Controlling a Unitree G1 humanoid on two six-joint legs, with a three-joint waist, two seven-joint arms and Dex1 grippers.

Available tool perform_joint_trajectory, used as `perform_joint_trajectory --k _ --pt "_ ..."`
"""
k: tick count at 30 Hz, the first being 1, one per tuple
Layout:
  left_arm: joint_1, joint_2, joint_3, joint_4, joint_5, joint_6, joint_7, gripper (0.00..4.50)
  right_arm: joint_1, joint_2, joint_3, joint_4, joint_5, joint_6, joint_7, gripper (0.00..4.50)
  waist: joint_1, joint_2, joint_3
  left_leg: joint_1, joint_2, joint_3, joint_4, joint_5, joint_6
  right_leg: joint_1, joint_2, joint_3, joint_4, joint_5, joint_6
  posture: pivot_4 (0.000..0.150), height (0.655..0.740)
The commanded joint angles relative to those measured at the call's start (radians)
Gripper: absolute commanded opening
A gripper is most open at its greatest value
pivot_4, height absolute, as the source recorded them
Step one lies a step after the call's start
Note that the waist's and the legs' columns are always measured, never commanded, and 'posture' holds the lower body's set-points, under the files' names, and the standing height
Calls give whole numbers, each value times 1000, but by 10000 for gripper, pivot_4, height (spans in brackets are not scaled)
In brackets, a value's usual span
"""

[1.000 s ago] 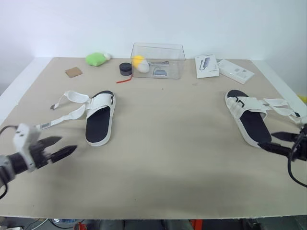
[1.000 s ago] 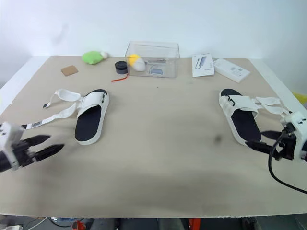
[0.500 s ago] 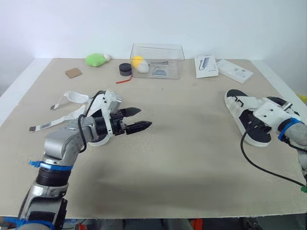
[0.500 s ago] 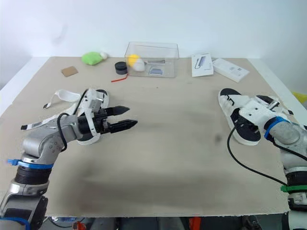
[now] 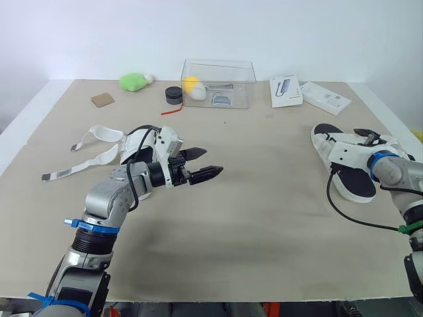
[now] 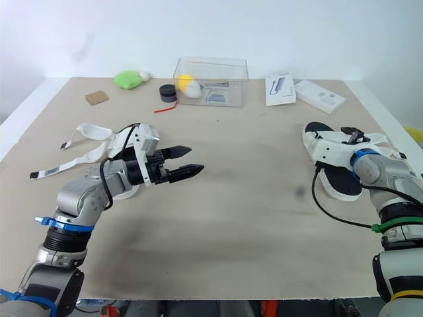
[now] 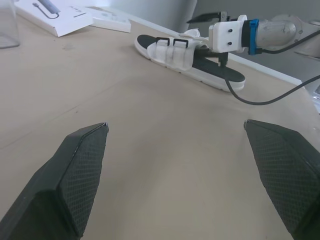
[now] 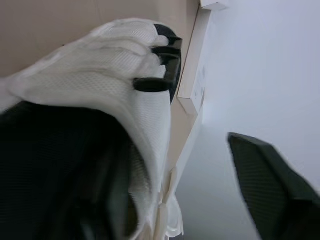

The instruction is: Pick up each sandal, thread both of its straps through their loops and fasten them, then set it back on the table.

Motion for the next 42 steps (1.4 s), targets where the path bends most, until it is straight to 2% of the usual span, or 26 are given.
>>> perform_joint_trajectory --k 1,5,6,10,13,15,18,21,24,27,31,37,42 --pt "-2 5 26 -24 0 -22 -1 45000 -32 -13 -9 19 9 -10 -16 19891 0 0 0 0 0 0 0 0 0 0 0 0 0 0 0 1500 7400" --pt "-4 9 25 -13 6 -30 -5 45000 -28 -18 -18 24 24 -39 -14 3285 -1 0 0 0 0 0 0 0 0 0 0 0 0 0 0 1500 7400" --pt "-5 12 26 -7 7 -33 -8 45000 -24 -23 -22 23 33 -66 -10 830 0 0 0 0 0 0 0 0 0 0 0 0 0 0 0 1500 7400" --pt "-10 32 33 15 16 -43 -24 45000 -14 -32 -79 -2 149 -204 47 830 -4 0 0 0 0 0 0 0 0 0 0 0 0 0 0 1500 7400" --pt "-13 65 53 33 21 -48 -44 45000 8 -27 -120 -87 357 -435 231 830 -13 0 1 0 0 0 -1 0 0 0 0 0 0 0 0 1500 7400" --pt "-16 85 67 47 15 -48 -59 45000 20 3 -135 -140 495 -506 358 830 -22 1 1 1 0 0 -2 0 0 0 0 0 0 0 1 1500 7400" --pt "-22 109 97 63 -12 -21 -75 45000 27 35 -83 -198 569 -627 492 830 -24 0 1 1 0 -1 -1 0 0 1 0 0 0 0 1 1500 7400" --pt "-21 134 125 63 -29 -2 -89 45000 28 62 -2 -238 586 -827 578 830 -22 0 1 1 0 -1 -1 0 1 1 0 -1 0 0 1 1500 7400" --pt "-1 163 147 37 -36 13 -82 45000 -34 71 79 -138 491 -1150 578 830 -22 1 1 1 0 -1 -1 0 0 1 0 -1 0 0 1 1500 7400" --pt "16 177 162 12 -46 25 -72 45000 -99 78 113 -40 401 -1317 558 830 -21 1 2 1 0 -1 -1 0 0 1 0 -1 0 0 1 1500 7400" --pt "54 185 190 -44 -63 50 -41 45000 -179 64 136 -2 226 -1346 485 830 -20 1 2 1 0 -1 -1 0 0 1 0 -1 0 0 0 1500 7400" --pt "100 183 209 -106 -82 77 -5 45000 -264 36 153 30 14 -1346 277 830 -17 1 2 1 0 -1 -1 1 0 1 0 -1 0 -1 -2 1500 7400" --pt "101 178 207 -117 -93 90 6 45000 -248 -17 219 -72 -121 -1346 91 830 -16 1 2 2 0 -1 -2 1 0 1 0 -1 0 -2 -4 1500 7400"
